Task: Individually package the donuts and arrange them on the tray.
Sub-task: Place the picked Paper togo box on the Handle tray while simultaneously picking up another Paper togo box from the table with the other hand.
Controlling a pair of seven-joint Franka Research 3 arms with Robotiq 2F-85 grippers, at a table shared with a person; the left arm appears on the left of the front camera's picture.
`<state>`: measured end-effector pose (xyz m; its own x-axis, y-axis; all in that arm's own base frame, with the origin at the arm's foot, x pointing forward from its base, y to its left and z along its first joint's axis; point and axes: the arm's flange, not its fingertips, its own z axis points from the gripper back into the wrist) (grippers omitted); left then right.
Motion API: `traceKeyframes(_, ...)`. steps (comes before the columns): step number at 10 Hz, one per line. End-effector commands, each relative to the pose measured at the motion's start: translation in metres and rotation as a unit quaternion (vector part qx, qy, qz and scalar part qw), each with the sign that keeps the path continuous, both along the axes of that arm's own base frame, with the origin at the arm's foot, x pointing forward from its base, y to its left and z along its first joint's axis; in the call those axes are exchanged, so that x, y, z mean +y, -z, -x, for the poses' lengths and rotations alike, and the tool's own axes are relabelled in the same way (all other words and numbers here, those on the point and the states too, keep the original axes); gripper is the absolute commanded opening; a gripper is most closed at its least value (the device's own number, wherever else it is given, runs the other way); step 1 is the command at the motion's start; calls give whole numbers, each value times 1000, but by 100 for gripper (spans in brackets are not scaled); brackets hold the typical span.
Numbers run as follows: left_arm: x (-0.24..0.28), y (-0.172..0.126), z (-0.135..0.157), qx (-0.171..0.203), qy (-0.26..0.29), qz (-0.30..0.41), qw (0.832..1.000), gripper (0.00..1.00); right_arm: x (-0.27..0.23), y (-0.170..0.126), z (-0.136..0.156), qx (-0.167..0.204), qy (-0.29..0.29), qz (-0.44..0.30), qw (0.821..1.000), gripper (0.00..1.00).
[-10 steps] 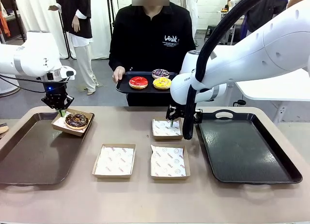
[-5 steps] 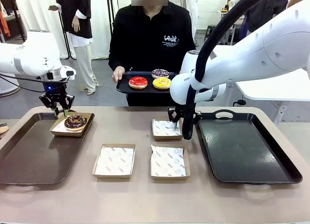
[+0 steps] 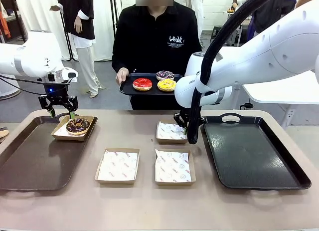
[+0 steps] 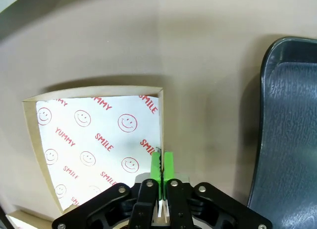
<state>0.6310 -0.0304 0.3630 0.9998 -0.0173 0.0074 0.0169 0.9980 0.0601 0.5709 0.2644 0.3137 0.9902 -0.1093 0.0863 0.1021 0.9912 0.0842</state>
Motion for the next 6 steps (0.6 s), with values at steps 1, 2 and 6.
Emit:
traceKeyframes(1, -1, -3, -1, 4, -11, -3, 1000, 100, 4, 1, -4, -2, -7, 15, 1000, 0)
traceKeyframes(2, -1, -4, -1, 4, -10, -1, 1000, 100, 4, 1, -4, 0, -6, 18, 1000, 0)
traceKeyframes(6, 6, -34, 43, 19, 6, 57, 998, 100, 9, -17, 1, 11, -12, 22, 1000, 0)
